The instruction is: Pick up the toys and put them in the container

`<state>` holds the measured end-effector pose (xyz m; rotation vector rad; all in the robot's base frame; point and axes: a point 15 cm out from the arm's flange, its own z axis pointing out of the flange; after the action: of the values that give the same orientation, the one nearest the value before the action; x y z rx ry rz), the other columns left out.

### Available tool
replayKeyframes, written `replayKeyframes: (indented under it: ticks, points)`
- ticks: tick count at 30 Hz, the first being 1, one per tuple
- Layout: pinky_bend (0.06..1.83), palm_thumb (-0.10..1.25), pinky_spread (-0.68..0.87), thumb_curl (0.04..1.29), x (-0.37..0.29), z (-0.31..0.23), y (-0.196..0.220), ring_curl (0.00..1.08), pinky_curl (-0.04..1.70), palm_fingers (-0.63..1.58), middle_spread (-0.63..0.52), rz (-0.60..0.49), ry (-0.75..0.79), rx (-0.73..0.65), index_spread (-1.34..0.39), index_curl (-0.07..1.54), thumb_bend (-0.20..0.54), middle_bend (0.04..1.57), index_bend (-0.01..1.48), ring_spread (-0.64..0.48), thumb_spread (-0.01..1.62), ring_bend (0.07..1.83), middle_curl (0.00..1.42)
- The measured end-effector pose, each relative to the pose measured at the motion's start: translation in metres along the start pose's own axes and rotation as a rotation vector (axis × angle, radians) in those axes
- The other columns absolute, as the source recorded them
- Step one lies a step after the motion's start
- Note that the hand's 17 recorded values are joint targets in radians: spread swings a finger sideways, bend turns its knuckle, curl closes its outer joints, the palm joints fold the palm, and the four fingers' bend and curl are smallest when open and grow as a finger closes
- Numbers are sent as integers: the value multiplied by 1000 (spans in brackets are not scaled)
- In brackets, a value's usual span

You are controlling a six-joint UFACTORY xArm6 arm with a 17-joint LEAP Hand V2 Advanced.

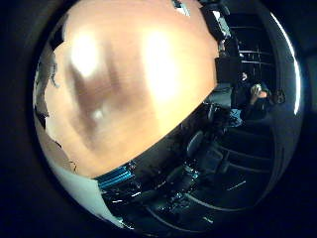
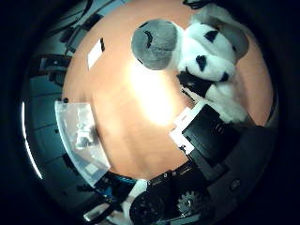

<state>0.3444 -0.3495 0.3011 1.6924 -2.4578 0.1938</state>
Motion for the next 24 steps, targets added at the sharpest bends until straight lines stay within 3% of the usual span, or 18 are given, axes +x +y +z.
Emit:
replayKeyframes:
  ticks: [8,24]
  points:
    - [189,1002,346,556,-29,-102,43,251,87,625,-460,-57,-40,99,-394,696,-22,613,969,-240,908,397,688]
    - [190,995,354,579,-246,-280,96,260,92,644,-482,-408,-184,299,-401,706,-22,598,945,-258,886,406,755]
